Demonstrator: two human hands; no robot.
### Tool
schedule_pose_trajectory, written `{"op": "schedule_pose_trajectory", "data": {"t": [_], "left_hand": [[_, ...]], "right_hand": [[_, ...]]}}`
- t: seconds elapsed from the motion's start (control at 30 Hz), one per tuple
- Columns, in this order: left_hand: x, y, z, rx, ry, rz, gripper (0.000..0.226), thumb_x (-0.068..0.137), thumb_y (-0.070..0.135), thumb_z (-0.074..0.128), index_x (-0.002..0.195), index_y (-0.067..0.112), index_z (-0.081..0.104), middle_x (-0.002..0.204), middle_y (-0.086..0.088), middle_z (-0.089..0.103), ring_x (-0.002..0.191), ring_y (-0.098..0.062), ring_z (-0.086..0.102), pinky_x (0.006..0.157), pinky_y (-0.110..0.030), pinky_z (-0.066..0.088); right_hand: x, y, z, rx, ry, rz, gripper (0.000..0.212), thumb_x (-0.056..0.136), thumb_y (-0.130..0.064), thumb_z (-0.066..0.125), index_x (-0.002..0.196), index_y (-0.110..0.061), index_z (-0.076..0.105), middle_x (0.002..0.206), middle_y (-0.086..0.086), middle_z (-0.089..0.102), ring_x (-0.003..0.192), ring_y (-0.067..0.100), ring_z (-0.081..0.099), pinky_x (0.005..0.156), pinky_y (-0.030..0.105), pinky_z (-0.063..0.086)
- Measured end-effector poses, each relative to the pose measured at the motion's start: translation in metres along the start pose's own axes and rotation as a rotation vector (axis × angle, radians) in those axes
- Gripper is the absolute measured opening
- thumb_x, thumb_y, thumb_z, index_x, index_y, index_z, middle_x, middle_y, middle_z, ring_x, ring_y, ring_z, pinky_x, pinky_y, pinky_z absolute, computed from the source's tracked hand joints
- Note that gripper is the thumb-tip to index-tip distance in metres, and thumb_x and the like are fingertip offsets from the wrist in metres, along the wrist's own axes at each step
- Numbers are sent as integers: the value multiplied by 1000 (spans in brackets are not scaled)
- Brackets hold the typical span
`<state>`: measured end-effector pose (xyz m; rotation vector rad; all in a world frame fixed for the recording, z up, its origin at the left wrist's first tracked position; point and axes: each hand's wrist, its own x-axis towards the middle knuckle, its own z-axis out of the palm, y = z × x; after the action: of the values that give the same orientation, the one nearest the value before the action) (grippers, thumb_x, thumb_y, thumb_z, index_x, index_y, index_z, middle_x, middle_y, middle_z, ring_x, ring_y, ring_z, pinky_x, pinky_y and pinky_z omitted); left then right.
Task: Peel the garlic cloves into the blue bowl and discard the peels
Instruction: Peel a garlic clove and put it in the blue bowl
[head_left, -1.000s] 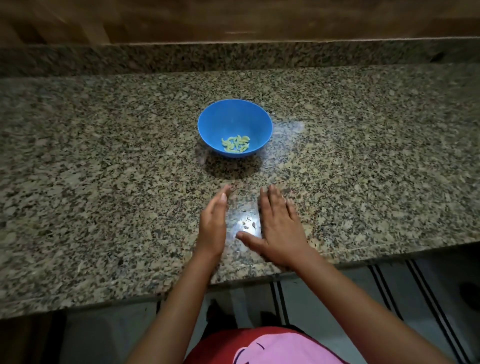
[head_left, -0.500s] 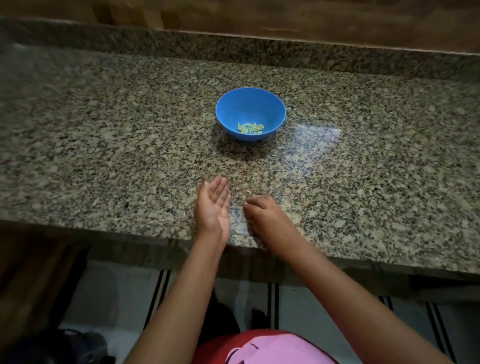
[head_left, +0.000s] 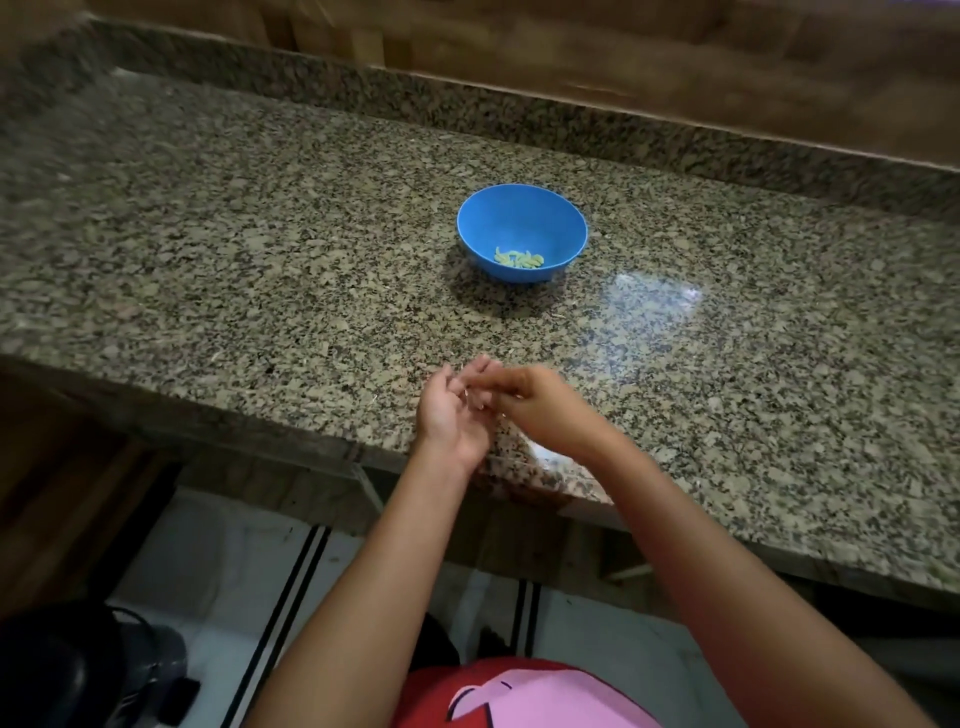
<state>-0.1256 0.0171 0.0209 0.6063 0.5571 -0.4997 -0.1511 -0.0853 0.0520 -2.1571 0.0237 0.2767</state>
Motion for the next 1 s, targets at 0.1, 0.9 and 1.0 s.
{"op": "schedule_pose_trajectory", "data": {"t": [0.1, 0.9, 1.0], "left_hand": [[1, -1, 3, -111, 6, -10, 39, 101, 29, 32, 101, -1, 58, 90, -17, 62, 70, -21, 62, 57, -27, 56], [19, 38, -25, -276, 23, 219, 36, 101, 24, 32, 96, 0, 59, 88, -17, 67, 92, -29, 65, 88, -36, 53], [16, 32, -22, -288, 26, 224, 37, 101, 25, 33, 94, 0, 59, 85, -16, 66, 89, -28, 65, 88, -36, 53]], "right_hand": [[-7, 5, -17, 207, 114, 15, 24, 91, -9, 59, 111, -18, 68, 104, -7, 70, 98, 24, 66, 87, 41, 54], [41, 41, 22, -477, -22, -292, 40, 98, -20, 46, 137, -15, 47, 148, 2, 39, 141, 21, 26, 114, 30, 17], [24, 43, 21, -504, 93, -284, 32, 90, -7, 57, 121, -9, 63, 126, 8, 61, 118, 24, 48, 102, 32, 39]]}}
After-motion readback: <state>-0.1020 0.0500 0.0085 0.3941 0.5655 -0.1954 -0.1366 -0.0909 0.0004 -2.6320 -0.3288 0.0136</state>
